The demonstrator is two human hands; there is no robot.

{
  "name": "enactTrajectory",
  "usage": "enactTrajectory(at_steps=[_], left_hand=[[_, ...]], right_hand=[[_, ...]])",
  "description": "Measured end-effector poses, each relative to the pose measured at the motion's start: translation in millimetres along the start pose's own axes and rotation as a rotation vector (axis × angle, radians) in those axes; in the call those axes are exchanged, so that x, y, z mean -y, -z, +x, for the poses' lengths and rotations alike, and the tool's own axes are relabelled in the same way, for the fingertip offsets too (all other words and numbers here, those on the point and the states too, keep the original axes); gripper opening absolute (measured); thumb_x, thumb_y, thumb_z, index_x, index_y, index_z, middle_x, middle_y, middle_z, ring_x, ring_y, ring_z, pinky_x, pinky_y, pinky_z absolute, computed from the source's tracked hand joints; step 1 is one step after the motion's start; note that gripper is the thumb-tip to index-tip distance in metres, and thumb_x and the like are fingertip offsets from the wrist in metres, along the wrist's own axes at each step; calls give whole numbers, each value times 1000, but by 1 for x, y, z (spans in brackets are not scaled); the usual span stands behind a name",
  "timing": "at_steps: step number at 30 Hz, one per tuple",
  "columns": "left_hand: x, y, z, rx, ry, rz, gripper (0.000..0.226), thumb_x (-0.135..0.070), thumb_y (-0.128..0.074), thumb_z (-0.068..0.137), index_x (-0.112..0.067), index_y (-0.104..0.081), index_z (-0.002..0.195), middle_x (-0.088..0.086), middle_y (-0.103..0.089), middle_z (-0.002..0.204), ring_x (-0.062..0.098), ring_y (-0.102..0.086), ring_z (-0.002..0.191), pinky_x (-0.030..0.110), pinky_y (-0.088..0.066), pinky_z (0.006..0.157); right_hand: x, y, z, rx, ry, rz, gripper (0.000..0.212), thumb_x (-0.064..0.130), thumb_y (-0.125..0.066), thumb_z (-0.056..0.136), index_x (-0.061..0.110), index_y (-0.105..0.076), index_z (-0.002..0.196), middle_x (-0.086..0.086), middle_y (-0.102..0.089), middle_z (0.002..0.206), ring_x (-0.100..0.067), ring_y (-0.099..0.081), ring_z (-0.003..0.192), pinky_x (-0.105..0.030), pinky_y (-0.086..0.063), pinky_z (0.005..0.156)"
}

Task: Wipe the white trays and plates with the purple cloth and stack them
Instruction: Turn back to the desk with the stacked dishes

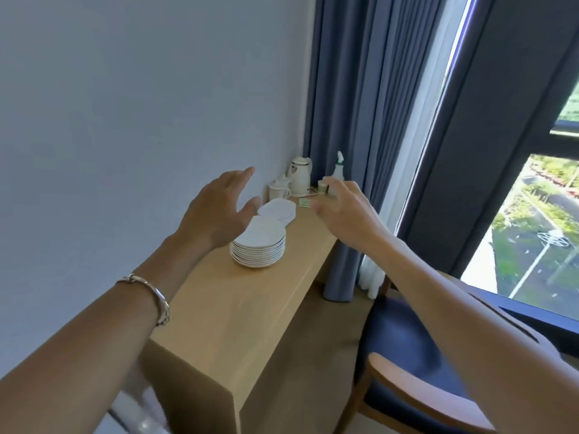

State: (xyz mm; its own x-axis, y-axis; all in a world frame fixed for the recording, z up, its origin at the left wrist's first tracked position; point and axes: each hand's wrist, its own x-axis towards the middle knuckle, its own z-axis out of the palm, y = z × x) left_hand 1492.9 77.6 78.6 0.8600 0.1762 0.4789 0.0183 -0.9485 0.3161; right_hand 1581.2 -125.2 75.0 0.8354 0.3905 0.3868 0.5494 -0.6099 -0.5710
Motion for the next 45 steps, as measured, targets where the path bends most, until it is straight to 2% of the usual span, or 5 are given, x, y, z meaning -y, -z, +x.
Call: enactTrajectory(at_steps=[13,23,29,34,45], left_hand=[[140,-166,161,187,287,-216,54,-46,-37,99,-31,-25,149,-4,-31,153,17,-31,139,42,-30,109],[223,-284,174,174,832,-454,39,-34,-39,99,-14,-49,132,-4,-49,139,15,-46,126,35,-37,102],[232,-347,185,162,1275,-788,35,-52,-24,101,-33,-49,116,-10,-54,123,13,-50,110,39,-40,97],[236,-367,193,105,1475,-1034,50,-66,-21,95,-40,-60,111,-7,-68,114,19,-61,109,50,-45,100],[231,-383,192,-42,1592,-1252,46,-65,-30,94,-35,-64,104,-4,-75,92,23,-67,95,42,-52,86]], right_hand=[[-100,-138,203,277,-151,-35,57,48,-46,95,34,-27,147,2,-29,149,-19,-42,127,-32,-41,93],[-195,-295,313,580,-240,65,61,46,-48,95,22,-29,148,-4,-29,151,-22,-31,138,-35,-29,106],[-260,-345,356,791,-594,407,73,76,-43,80,35,-41,140,8,-45,142,-21,-43,131,-45,-38,99],[-287,-371,354,1063,-739,657,50,68,-46,86,43,-48,129,11,-64,122,-20,-61,112,-52,-52,89],[-289,-386,345,942,-786,782,44,37,-57,76,29,-55,120,-4,-67,115,-33,-62,107,-56,-47,96]])
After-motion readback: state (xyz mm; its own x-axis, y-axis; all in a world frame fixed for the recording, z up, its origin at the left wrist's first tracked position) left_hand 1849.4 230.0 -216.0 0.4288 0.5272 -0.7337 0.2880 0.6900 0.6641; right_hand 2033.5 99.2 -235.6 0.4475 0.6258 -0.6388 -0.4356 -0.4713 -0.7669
